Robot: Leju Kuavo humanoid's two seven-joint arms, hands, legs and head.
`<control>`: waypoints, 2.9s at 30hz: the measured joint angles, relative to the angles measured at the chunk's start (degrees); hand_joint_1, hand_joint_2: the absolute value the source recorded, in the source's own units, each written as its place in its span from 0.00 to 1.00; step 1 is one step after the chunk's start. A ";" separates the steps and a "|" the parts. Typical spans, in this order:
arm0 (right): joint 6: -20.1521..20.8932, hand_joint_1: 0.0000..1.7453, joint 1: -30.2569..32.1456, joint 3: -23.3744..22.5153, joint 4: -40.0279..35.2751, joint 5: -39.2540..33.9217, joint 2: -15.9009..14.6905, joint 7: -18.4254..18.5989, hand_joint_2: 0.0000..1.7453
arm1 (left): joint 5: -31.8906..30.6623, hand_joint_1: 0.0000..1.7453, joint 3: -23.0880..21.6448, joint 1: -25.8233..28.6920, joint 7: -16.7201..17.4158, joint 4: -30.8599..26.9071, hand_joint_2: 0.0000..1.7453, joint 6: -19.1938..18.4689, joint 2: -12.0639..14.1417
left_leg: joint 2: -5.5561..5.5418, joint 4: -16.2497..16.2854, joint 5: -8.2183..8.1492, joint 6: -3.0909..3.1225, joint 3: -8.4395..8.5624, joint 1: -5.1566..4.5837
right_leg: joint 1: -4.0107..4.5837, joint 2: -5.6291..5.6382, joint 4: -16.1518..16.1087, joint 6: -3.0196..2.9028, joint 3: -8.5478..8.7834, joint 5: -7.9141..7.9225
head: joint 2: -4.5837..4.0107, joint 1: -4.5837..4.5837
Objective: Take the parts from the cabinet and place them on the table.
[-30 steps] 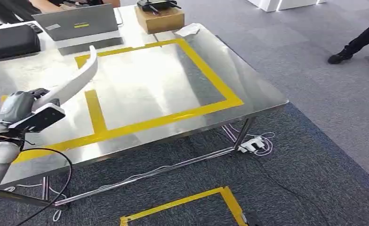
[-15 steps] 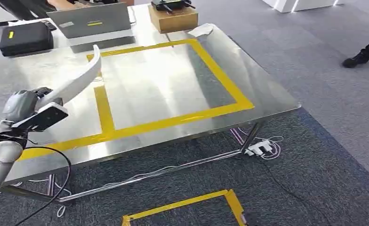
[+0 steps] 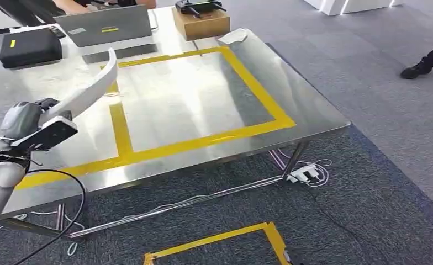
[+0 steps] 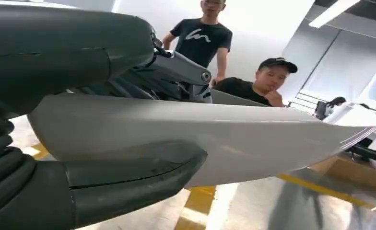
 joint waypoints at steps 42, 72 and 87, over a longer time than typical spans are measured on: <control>0.13 0.00 -0.29 0.00 0.00 0.44 -0.15 0.55 0.00 | -4.40 1.00 -1.94 -1.28 1.77 0.63 1.00 0.09 -0.74 | 0.02 2.06 -0.97 -0.62 -0.99 -0.16 | -0.42 0.12 0.85 -0.16 -0.76 -0.27 | 0.00 0.74; 0.04 0.00 -1.54 0.00 -0.59 3.48 0.00 2.91 0.00 | -25.98 1.00 -14.38 -15.86 12.91 21.61 1.00 -0.70 -7.69 | -0.04 1.58 -0.38 -1.16 -1.05 -0.32 | -0.59 0.07 0.90 -0.37 -1.03 0.27 | 0.00 0.72; 0.02 0.00 -2.04 0.00 -1.03 4.37 0.00 4.20 0.00 | -37.09 1.00 -19.74 -20.43 20.96 35.13 1.00 -3.17 -9.16 | -0.04 1.57 -0.38 -1.16 -1.06 -0.31 | -0.57 0.07 0.90 -0.37 -1.03 0.27 | 0.00 0.70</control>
